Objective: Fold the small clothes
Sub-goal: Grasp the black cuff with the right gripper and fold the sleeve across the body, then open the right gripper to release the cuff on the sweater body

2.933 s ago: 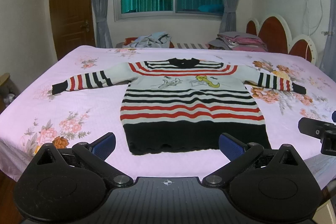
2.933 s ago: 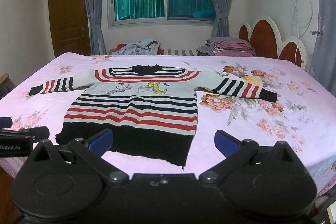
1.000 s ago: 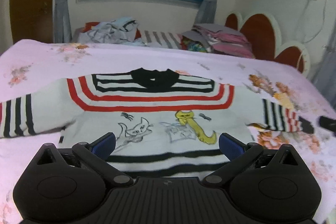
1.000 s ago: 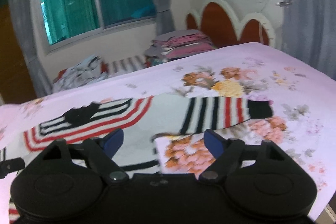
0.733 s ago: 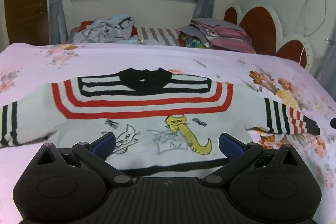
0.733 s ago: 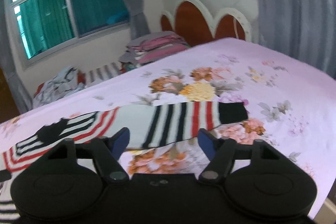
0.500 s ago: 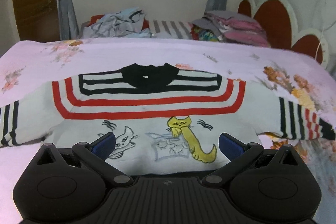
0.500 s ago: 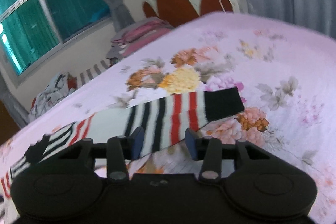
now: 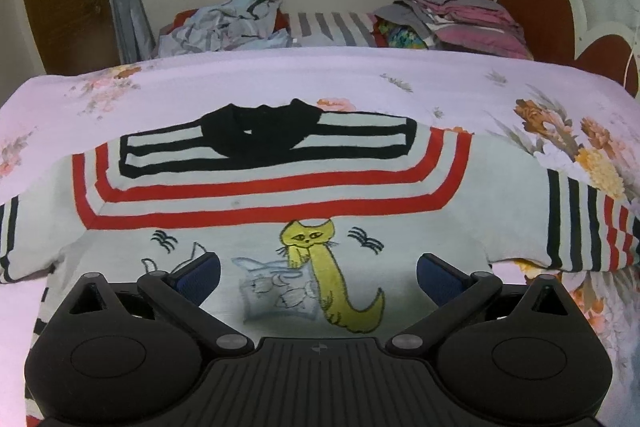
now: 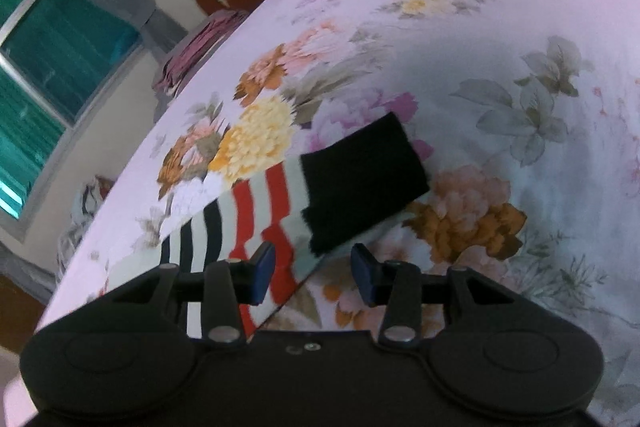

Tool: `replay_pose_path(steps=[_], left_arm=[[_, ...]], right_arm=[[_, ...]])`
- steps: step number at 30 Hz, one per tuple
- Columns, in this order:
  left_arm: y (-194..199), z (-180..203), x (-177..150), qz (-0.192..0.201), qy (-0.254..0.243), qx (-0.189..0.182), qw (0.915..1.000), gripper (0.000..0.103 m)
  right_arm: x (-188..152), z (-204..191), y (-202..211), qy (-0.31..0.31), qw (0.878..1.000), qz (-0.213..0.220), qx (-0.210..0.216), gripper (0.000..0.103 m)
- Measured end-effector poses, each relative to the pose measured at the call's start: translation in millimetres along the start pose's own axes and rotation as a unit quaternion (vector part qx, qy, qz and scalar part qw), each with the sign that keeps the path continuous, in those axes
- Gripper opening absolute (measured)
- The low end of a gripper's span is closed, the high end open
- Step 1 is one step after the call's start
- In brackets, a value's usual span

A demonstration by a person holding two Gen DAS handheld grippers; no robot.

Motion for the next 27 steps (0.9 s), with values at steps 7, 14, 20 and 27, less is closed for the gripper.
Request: replay_pose_path(steps=[7, 14, 20, 27], left_arm=[[2.6, -9.3, 7.4, 0.006, 0.007, 0.006, 0.9999, 0.103], [-10.5, -56.9, 3.2, -0.02, 0.007, 0.034, 0.9992, 0.103], [-22.7, -103.6, 2.3, -0.028, 0.033, 0.01, 0.999, 0.103], [-24.3, -158.0, 14.4, -0.016, 0.049, -0.011, 0.9986, 0.103]], right_arm=[[7.7, 10.8, -13.5, 0.002, 1.0, 0.008, -0.005, 0.009], [16.9, -5.9, -27.0, 0.092, 0.995, -0.021, -0.038, 0.007], [32.1, -97.1, 11.4, 0.194, 0.979, 0.054, 0.022, 0.007], [-43.5, -252.6, 28.0, 0.323, 0.933, 0.017, 0.156, 0.007]])
Point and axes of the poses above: each gripper's, at about its wrist camera, not at the fingertips, and y roughly against the way its jaws point, z to its right, x to its top, the point moved 10 cm from there along -y, roughly the way its jaws point, and after that the axes turned 13 degrees about y, right-handed, at the moved point
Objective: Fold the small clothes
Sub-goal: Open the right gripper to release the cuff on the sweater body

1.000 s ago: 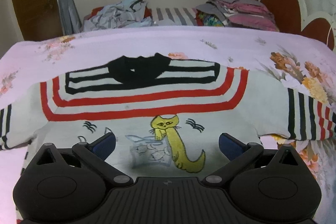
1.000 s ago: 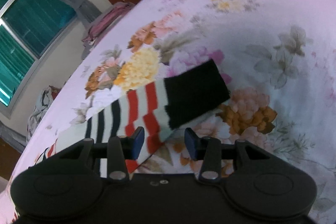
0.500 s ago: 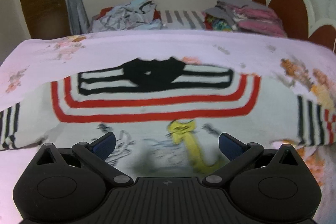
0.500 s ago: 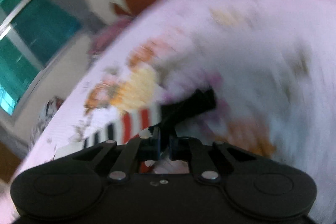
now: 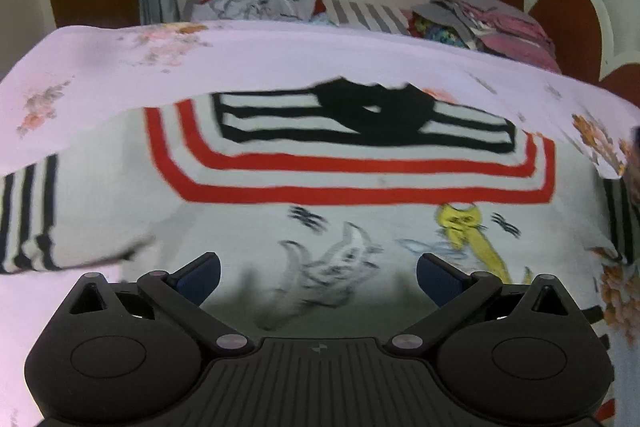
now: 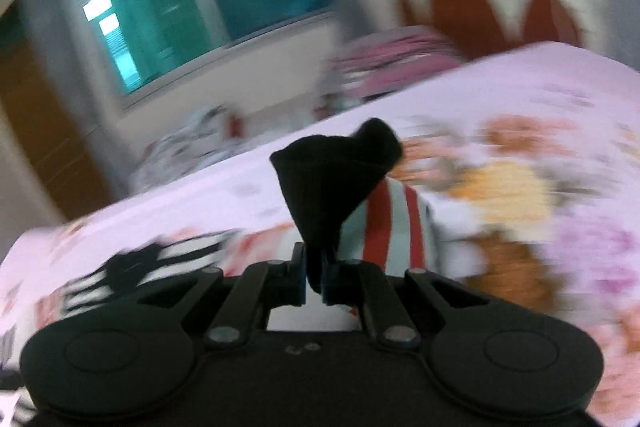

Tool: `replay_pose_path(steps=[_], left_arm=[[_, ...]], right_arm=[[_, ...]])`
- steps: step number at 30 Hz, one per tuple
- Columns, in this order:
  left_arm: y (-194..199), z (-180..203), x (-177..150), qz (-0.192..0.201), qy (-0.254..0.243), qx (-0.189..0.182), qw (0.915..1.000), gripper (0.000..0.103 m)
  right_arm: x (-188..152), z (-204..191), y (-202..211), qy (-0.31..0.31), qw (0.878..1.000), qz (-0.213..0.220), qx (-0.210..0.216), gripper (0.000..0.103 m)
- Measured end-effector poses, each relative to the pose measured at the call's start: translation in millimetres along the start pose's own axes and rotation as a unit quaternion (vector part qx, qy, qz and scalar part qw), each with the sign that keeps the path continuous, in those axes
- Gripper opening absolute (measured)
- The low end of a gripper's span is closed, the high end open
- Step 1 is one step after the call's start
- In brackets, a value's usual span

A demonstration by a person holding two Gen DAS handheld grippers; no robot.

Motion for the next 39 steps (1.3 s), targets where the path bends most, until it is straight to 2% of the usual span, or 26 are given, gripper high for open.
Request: replay_pose_path(steps=[3, 7, 12, 17, 20, 22, 26, 29, 33, 34, 35, 36, 39], left_arm=[[2.2, -26.7, 8.1, 0.007, 0.008, 0.009, 0.9999, 0.103], [5.9, -58.9, 11.9, 0.011, 0.015, 0.012, 0.9998, 0.103], [6.2, -85.8, 2.6, 0.005, 0.023, 0.011, 0.9997, 0.103], [4.8, -95.2, -0.4, 0.01, 0.035, 0.005, 0.9993, 0.103], [3.2, -91.9, 2.5, 0.01, 0.043, -0.01, 0.999, 0.103], [2.2, -82.3, 5.2, 0.011, 0.049, -0.026, 0.9984, 0.103], [-4.1, -50.4, 10.4, 0.004, 0.063, -0.066, 0.9958, 0.103], [-19.3, -20.9, 9.7, -0.023, 0.095, -0.114, 0.9887, 0.103], [-39.4, 14.5, 4.8, -0.053, 0.129, -0.155, 0.9779, 0.102], [-43.1, 21.9, 3.7, -0.057, 0.135, -0.161, 0.976, 0.098], [-47.3, 29.7, 3.9, -0.06, 0.141, -0.167, 0.974, 0.087], [-52.4, 35.3, 2.4, -0.065, 0.142, -0.165, 0.9739, 0.071], [-72.8, 44.4, -3.3, -0.085, 0.148, -0.142, 0.9752, 0.069]], right_arm=[[-4.5, -61.4, -23.7, 0.026, 0.999, -0.021, 0.041, 0.007], [-20.8, -124.9, -50.2, 0.051, 0.995, -0.051, 0.072, 0.007], [-48.6, -186.5, -69.2, 0.13, 0.984, -0.083, 0.086, 0.007], [-86.2, -220.8, -89.1, 0.165, 0.973, -0.125, 0.104, 0.007], [-89.6, -226.6, -86.6, 0.187, 0.971, -0.115, 0.096, 0.01], [-88.5, -228.9, -80.0, 0.19, 0.969, -0.118, 0.105, 0.019], [-63.4, -216.1, -47.4, 0.176, 0.978, -0.065, 0.096, 0.024], [-43.8, -185.1, -25.8, 0.151, 0.986, -0.035, 0.065, 0.024], [-26.2, -127.3, 1.6, 0.117, 0.993, -0.012, 0.009, 0.024], [-21.9, -114.1, 0.1, 0.106, 0.994, -0.008, -0.005, 0.024], [-19.0, -98.0, 5.6, 0.093, 0.995, -0.002, -0.024, 0.024], [-17.1, -80.1, 10.6, 0.077, 0.996, 0.002, -0.046, 0.024], [-22.3, -31.8, 15.0, 0.021, 0.996, -0.006, -0.086, 0.026]])
Point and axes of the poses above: each gripper's, at about its wrist camera, not at the fingertips, and y roughly against the way its jaws point, z to its right, x to its top, the point moved 10 cm from there along -y, roughly the way its jaws point, and after that the axes turned 13 degrees about y, right-handed, at the moved point
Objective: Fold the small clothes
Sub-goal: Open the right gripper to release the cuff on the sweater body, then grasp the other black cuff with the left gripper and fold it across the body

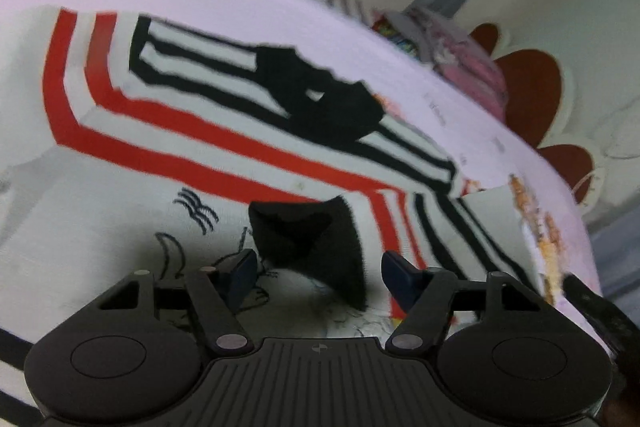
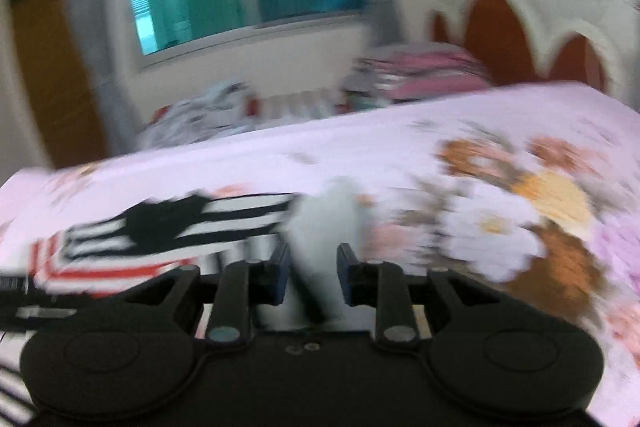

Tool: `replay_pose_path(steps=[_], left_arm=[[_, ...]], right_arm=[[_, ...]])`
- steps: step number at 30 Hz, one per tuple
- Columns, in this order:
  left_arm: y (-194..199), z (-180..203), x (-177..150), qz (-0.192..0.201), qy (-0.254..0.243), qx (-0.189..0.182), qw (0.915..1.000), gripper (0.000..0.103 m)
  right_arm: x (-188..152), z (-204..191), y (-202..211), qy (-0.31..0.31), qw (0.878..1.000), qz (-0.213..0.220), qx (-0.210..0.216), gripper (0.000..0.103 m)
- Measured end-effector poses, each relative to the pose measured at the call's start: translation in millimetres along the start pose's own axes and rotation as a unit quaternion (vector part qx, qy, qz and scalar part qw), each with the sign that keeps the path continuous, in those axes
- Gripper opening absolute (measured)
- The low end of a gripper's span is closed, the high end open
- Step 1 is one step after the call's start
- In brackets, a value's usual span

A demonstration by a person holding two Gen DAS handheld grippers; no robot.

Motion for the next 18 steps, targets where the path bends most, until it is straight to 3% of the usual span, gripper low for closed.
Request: replay_pose_path(steps=[2, 4, 5, 8, 14, 18], left_arm=[[-12.8, 0.2, -1.3, -0.003, 0.002, 0.011, 0.9999, 0.059], [-21.2, 0.3, -0.5, -0.002, -0.01, 0.024, 0.9997, 0.018], [-26.1, 1.8, -1.2, -0.005, -0.018, 0.025, 0.9995, 0.004], [-18.8, 10.2, 4.7, 0.017, -0.048, 0.019, 0.9985, 0.005], [30.0, -2.0, 47.7, 0.12, -0.076, 0.047, 0.9887, 0.004], [18.6, -31.9, 46.6, 0.102, -0.088, 0.087, 0.9871, 0.004]], right_arm=[[-8.6, 22.7, -4.3, -0.031, 0.999, -0.017, -0.01, 0.026], [-16.0, 36.9, -8.2, -0.055, 0.998, -0.027, -0.011, 0.026], [-19.6, 42.1, -9.5, -0.062, 0.998, -0.032, -0.01, 0.026], [-28.2, 43.8, -12.8, -0.068, 0.997, -0.042, -0.003, 0.026], [-27.3, 28.6, -22.0, -0.057, 0.997, -0.051, 0.025, 0.026], [-33.0, 12.2, -33.5, -0.037, 0.995, -0.071, 0.058, 0.027]])
Point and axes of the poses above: each gripper's, at about its wrist camera, not at the fingertips, and y roughly against the way its jaws point, z to its right, x to its top, the point moved 10 cm from there along -y, roughly the way its jaws point, and after that the axes turned 13 degrees about y, right-handed, at the moved point
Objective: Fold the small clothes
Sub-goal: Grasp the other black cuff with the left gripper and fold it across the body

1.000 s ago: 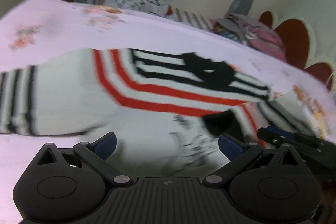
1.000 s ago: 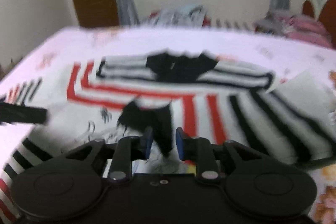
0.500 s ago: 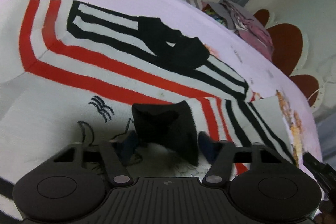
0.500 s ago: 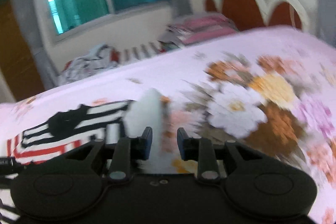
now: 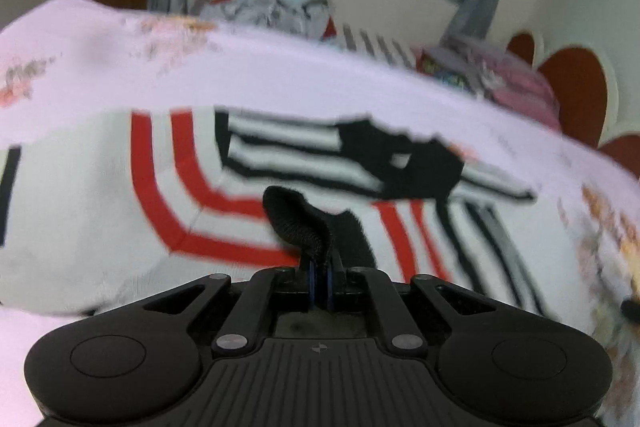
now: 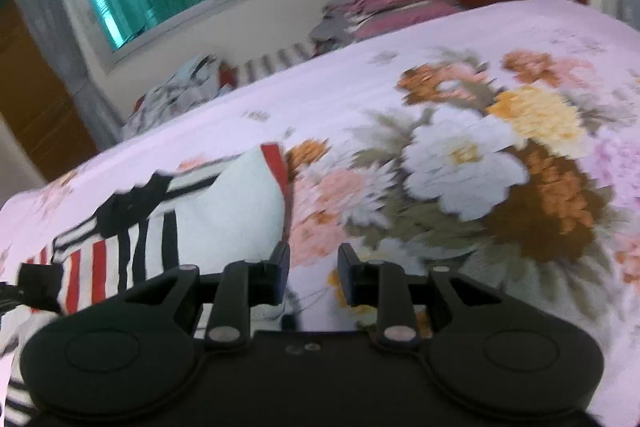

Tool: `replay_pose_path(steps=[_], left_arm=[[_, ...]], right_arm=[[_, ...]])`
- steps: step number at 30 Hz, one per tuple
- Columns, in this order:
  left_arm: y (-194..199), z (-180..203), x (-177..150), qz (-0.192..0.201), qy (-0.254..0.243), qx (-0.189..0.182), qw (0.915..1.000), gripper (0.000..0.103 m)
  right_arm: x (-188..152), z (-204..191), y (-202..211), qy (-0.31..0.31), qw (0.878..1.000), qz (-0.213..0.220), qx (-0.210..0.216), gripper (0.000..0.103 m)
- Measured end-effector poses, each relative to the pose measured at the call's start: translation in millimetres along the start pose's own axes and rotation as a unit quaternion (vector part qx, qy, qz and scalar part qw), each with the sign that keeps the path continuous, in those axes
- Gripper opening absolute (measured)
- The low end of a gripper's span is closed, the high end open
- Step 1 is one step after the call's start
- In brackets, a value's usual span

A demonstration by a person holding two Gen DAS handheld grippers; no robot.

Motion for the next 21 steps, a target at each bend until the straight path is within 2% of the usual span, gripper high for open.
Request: replay_pose_path(steps=[2, 5, 6, 8, 9, 10, 13, 15, 16, 20, 21], left_arm=[[-5.4, 0.0, -8.8, -0.004, -0.014, 0.008, 0.9999, 0.004], [-9.3, 1.4, -13.8, -0.008, -0.006, 0.012, 0.9999, 0.005], [-9.6, 0.3, -13.4, -0.007, -0.006, 0.014, 0.9999, 0.005], [-9.7, 3.5, -9.2, 0.005, -0.018, 0.012, 0.9998, 0.026], [-8.3, 2.4, -8.1, 0.012, -0.023, 0.01, 0.9996, 0.057], [-7.7, 1.6, -3.6, 0.024, -0.023, 0.012, 0.9994, 0.066], [-8.8, -7.8, 3.2, 0.027, -0.004, 0.012, 0.9996, 0.065], [-16.5, -14.1, 6.1, 0.012, 0.025, 0.008, 0.9996, 0.063], [-20.9, -17.0, 6.1, 0.006, 0.035, 0.011, 0.9993, 0.051], [-30.8, -19.0, 9.4, 0.003, 0.034, 0.012, 0.9993, 0.029], [-32.5, -18.1, 8.9, 0.004, 0.031, 0.01, 0.9995, 0.015]], right_arm=[[-1.9, -4.6, -6.0, 0.008, 1.0, -0.01, 0.01, 0.027], [2.9, -6.6, -10.2, 0.018, 1.0, -0.009, 0.019, 0.03], [7.6, -5.0, -12.5, 0.016, 1.0, -0.005, 0.026, 0.035], [18.8, -1.1, -18.4, 0.007, 0.999, 0.003, 0.045, 0.049], [27.6, 0.3, -23.4, 0.001, 0.998, 0.012, 0.064, 0.057], [34.7, 0.9, -28.9, -0.004, 0.997, 0.017, 0.08, 0.059], [53.2, 3.8, -57.2, -0.018, 0.994, 0.015, 0.11, 0.059], [61.6, 5.0, -78.3, -0.027, 0.992, 0.008, 0.121, 0.055], [64.6, 6.0, -90.1, -0.032, 0.992, 0.002, 0.122, 0.052], [67.7, 8.2, -125.8, -0.05, 0.99, -0.021, 0.133, 0.045], [66.9, 6.9, -131.0, -0.053, 0.989, -0.025, 0.139, 0.041]])
Point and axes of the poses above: each gripper's, at about its wrist camera, not at the fingertips, and y roughly against the way its jaws point, z to its right, x to its top, the point moved 10 cm from there along -y, roughly the way its jaws point, and after that the axes turned 13 degrees about y, right-handed, at the moved point
